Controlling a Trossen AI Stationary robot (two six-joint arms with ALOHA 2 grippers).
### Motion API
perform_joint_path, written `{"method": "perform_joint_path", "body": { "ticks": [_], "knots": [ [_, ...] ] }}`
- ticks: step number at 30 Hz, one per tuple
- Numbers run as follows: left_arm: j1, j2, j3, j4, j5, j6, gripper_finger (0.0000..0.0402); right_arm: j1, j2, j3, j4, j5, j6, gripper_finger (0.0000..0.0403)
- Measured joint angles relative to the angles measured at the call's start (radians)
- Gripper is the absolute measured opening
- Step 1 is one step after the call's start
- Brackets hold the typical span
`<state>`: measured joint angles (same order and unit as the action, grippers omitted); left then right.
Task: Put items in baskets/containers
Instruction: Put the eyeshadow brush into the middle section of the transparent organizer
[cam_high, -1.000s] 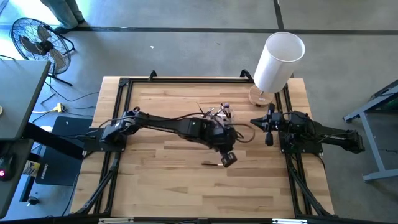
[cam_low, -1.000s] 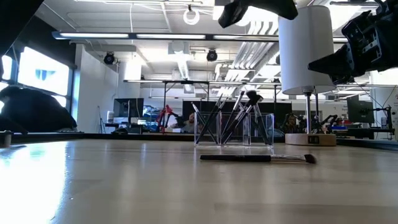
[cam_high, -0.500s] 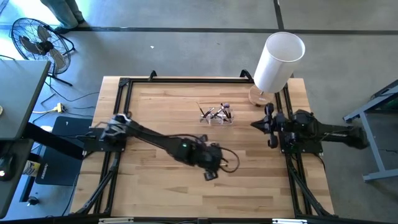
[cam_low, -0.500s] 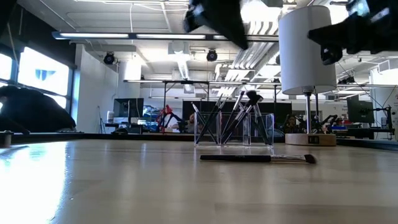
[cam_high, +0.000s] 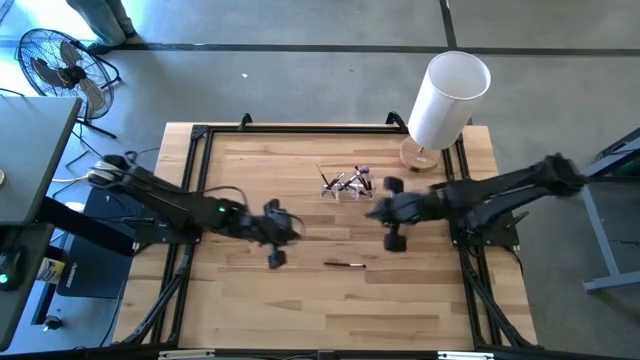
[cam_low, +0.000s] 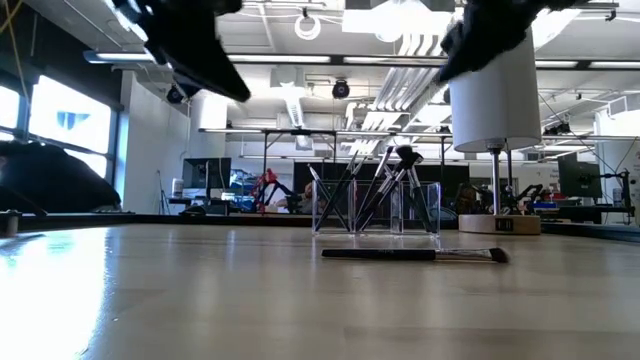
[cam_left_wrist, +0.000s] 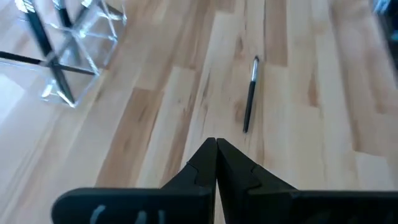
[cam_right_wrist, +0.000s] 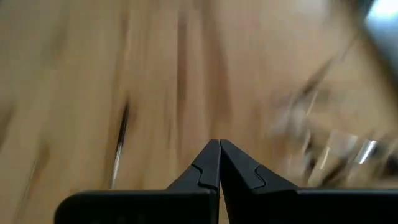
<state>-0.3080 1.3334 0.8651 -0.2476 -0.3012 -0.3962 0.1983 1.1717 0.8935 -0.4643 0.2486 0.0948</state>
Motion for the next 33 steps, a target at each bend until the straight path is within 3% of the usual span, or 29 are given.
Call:
{"method": "perform_joint_path", "body": {
  "ticks": [3, 7, 13, 20, 25, 30, 33],
  "knots": [
    [0.000, -0.098, -0.086, 0.020, 0.000, 0.000, 0.0000, 0.056, 0.150, 0.146, -0.295, -0.016, 0.124, 0.0001],
    [0.000, -0.136, -0.121, 0.018, 0.000, 0.003, 0.0000, 0.150, 0.278, 0.216, -0.440, -0.028, 0.275, 0.0002],
    [0.000, -0.139, -0.121, 0.015, 0.037, 0.055, 0.0000, 0.239, 0.400, 0.164, -0.311, 0.019, 0.399, 0.0026],
    [0.000, -0.120, -0.121, 0.010, 0.051, 0.059, 0.0000, 0.250, 0.509, 0.081, -0.027, -0.066, 0.372, 0.0083],
    [0.000, -0.120, -0.121, 0.006, 0.076, 0.059, 0.0000, 0.250, 0.587, 0.077, -0.003, -0.076, 0.366, 0.0113],
    [0.000, -0.120, -0.121, 0.008, 0.076, 0.054, 0.0000, 0.248, 0.640, 0.081, 0.014, -0.045, 0.342, 0.0112],
    [0.000, -0.120, -0.121, 0.017, 0.075, 0.052, 0.0000, 0.245, 0.647, 0.081, 0.021, -0.074, 0.316, 0.0082]
  ]
}}
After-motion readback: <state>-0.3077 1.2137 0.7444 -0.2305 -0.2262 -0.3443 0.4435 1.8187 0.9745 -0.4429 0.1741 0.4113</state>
